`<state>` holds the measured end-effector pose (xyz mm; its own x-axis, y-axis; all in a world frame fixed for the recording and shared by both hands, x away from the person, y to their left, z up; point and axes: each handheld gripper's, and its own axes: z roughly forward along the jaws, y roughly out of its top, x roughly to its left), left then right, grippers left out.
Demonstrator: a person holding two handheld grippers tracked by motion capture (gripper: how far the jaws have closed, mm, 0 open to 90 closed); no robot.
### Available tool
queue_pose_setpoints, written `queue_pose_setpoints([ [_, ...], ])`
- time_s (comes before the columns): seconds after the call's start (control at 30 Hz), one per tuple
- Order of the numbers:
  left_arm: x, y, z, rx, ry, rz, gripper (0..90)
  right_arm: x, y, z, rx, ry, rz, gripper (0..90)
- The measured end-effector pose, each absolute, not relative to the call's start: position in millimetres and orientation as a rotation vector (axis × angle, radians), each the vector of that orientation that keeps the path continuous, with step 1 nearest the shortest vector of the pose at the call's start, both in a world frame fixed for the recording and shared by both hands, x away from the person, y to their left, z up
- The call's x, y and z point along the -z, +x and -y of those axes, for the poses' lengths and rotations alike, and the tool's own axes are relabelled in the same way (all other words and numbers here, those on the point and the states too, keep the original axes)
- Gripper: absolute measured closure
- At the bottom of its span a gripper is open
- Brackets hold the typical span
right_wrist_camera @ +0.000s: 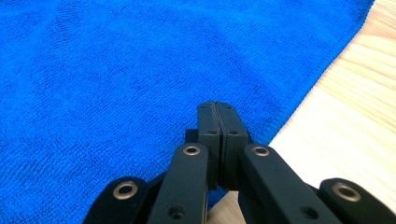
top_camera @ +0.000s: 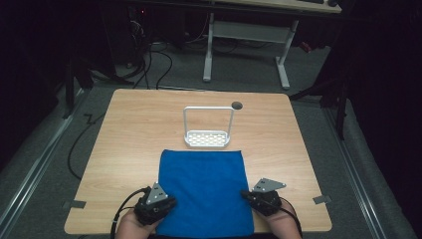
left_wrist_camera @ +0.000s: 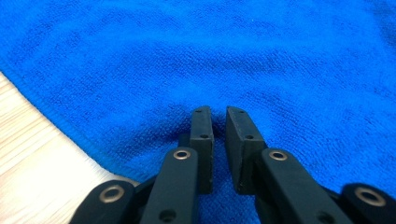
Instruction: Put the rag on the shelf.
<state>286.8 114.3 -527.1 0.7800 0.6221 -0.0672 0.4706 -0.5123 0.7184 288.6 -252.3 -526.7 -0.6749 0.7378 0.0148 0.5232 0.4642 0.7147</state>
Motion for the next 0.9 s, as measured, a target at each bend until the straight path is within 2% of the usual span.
queue_pose_setpoints([
  [0.2,527.5,285.8,-104.1,-0.226,2.201,-0.794,81.6,526.4,283.7,269.1,-1.015,1.104,-2.397,89.8],
  [0.57,528.5,282.6,-100.9,-0.208,2.199,-0.751,79.9,526.0,282.6,268.7,-1.013,1.124,-2.391,85.3],
  [0.63,527.6,281.8,-102.3,-0.232,2.195,-0.755,76.0,525.8,283.1,268.8,-1.022,1.125,-2.397,81.8],
  [0.73,526.0,281.9,-106.0,-0.262,2.167,-0.769,72.8,524.3,283.4,270.0,-1.025,1.119,-2.379,81.1],
  [0.9,522.9,290.7,-121.4,-0.311,2.064,-0.859,66.3,519.6,286.0,281.2,-1.105,1.16,-2.31,76.9],
])
